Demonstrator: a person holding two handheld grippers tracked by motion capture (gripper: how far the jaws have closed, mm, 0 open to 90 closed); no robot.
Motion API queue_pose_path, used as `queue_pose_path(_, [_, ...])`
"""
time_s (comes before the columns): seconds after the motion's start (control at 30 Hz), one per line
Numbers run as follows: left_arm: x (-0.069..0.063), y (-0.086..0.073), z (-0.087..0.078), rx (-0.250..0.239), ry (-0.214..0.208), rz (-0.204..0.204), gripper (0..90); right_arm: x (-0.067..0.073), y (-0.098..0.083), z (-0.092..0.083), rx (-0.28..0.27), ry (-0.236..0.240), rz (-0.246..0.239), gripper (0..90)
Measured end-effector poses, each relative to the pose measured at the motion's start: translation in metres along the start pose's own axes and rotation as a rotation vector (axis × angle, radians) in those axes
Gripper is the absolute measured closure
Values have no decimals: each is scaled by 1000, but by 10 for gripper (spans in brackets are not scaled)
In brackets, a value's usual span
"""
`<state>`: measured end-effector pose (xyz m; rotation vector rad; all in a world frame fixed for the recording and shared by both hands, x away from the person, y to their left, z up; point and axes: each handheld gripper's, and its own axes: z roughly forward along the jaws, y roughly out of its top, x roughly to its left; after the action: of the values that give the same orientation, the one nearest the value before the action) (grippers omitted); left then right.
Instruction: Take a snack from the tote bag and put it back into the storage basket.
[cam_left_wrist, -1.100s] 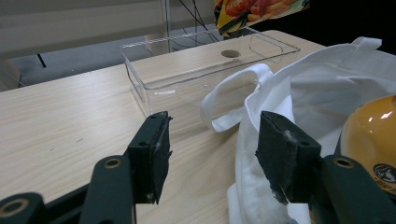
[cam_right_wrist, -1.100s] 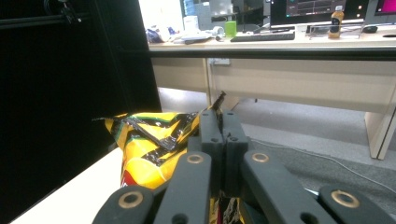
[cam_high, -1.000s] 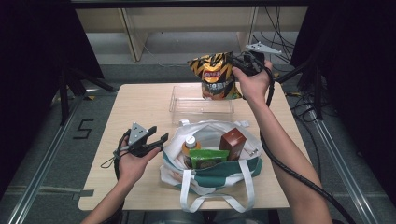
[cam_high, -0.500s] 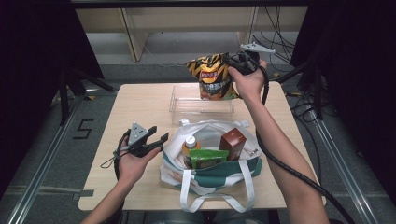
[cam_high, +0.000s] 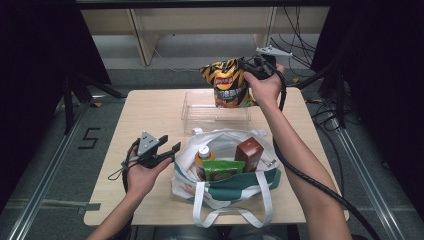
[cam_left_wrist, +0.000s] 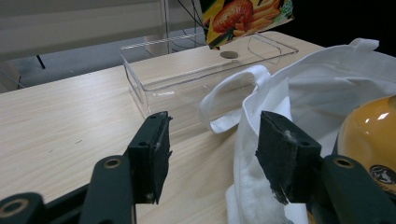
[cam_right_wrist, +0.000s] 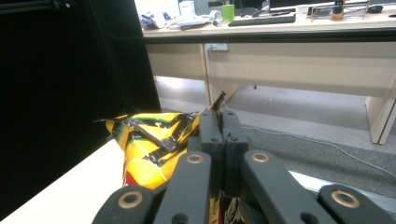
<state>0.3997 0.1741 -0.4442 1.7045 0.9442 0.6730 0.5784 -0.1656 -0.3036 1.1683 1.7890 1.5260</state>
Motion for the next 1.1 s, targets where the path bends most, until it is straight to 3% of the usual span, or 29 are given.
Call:
queue_pose_path(0.27, [-1,0,0,2,-2,-4,436,4,0,3,0,4,11,900])
queue_pose_path(0.33, [-1,-1,0,2,-2,-6,436,4,1,4,1,13,-8,900])
queue_pose_path(0.37, [0,-1,1,-6,-11,-1,436,5,2,4,4,9,10,900])
queue_pose_path(0.4, [-1,-1,1,2,-3,-6,436,4,2,5,-4,9,-10,900])
queue_pose_path(0.53, [0,-1,1,-7,-12,-3,436,8,5,7,0,8,-6,900])
queue_pose_path(0.57, [0,-1,1,-5,-11,0,436,7,6,9,-6,20,-33,900])
queue_pose_path(0.6, [-1,-1,1,4,-4,1,436,10,6,8,0,14,4,900])
queue_pose_path(0.87, [-1,0,0,0,-4,-5,436,10,9,10,-6,16,-14,900])
queue_pose_path(1.1, [-2,0,0,-1,-5,4,435,11,8,12,1,16,15,900])
